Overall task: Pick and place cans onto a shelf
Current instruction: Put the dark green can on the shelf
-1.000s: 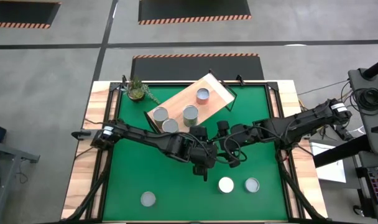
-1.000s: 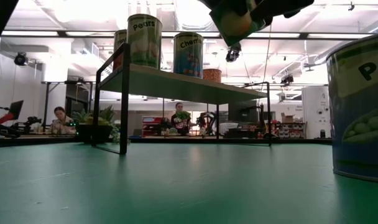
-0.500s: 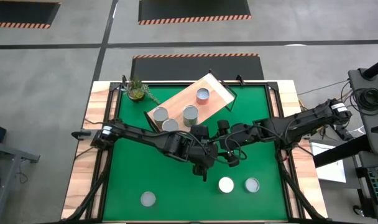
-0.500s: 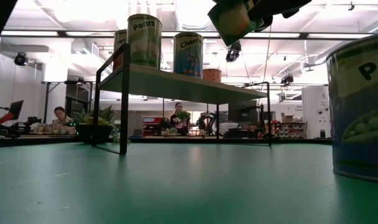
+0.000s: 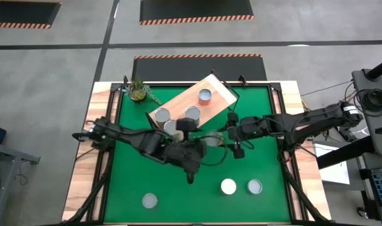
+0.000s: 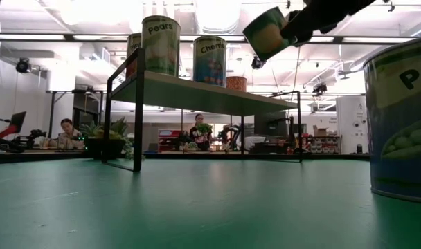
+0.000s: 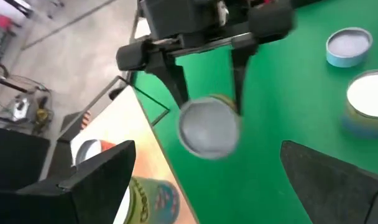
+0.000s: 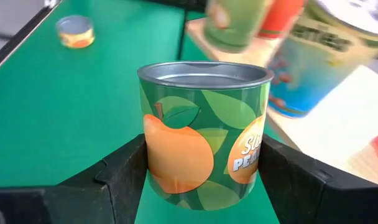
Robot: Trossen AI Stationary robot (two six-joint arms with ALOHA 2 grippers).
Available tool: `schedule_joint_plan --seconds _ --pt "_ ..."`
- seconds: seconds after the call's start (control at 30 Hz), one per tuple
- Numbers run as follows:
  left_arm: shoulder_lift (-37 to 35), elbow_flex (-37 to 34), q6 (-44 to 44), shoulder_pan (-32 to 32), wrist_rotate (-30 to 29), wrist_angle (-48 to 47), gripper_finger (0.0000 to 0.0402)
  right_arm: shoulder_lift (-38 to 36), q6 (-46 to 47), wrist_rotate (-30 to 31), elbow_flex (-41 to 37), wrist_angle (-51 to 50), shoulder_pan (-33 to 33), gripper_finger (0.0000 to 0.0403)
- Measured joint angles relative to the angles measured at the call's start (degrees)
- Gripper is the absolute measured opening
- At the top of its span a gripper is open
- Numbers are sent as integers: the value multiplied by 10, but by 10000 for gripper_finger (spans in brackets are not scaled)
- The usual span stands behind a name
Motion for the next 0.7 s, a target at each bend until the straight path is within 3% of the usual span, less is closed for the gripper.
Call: schedule_joint_plan --seconds 0.23,0.37,0.7 --pt "-69 -94 -43 -66 -118 9 382 -47 10 20 -68 85 -54 260" --pt "-117 -179 -55 -95 -133 48 382 -54 20 34 -100 144 -86 260" --pt "-284 -479 30 -115 -130 347 382 -50 33 114 -166 312 -141 260"
